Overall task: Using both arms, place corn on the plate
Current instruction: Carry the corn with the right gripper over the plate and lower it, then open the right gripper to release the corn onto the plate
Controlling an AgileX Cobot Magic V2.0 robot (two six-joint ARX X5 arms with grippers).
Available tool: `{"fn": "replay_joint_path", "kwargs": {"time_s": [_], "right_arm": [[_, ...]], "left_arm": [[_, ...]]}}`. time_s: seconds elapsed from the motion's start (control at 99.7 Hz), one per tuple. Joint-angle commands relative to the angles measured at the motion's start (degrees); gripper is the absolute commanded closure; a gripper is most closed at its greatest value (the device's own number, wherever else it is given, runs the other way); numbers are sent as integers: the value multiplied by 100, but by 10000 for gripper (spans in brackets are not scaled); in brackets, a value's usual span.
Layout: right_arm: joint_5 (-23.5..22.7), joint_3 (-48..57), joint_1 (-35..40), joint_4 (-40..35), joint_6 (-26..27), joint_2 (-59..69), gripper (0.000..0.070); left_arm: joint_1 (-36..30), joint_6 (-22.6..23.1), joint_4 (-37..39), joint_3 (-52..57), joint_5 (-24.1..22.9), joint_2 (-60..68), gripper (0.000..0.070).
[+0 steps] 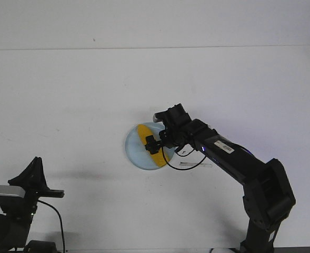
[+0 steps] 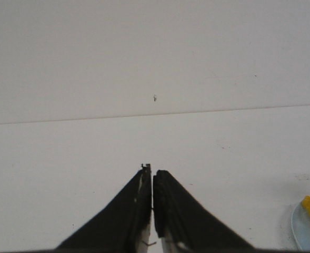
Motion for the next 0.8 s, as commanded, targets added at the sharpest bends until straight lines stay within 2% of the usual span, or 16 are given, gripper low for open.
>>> {"fn": "replay_joint_path", "kwargs": {"time_s": [0.0,0.161,0.411,0.451,0.632,0.793], "right_arm": [[111,85,28,15,-11,4,220],[332,85,-33,85,-63,-321,220],[343,85,-77,142,-424,-841,236],[393,85,-79,136,-544,-920,272],[645,28,-155,74,-1346,-1300,565],[643,-282,-459,153,-1368,-1718,643]], "left_arm": [[-13,-7,87,37,-24,-11,699],[-13,-7,87,37,-24,-11,699],[-13,-7,87,37,-24,-11,699],[-13,-7,87,37,-24,-11,699],[-13,-7,87,37,-24,-11,699],[-13,-7,87,37,-24,-11,699]]}}
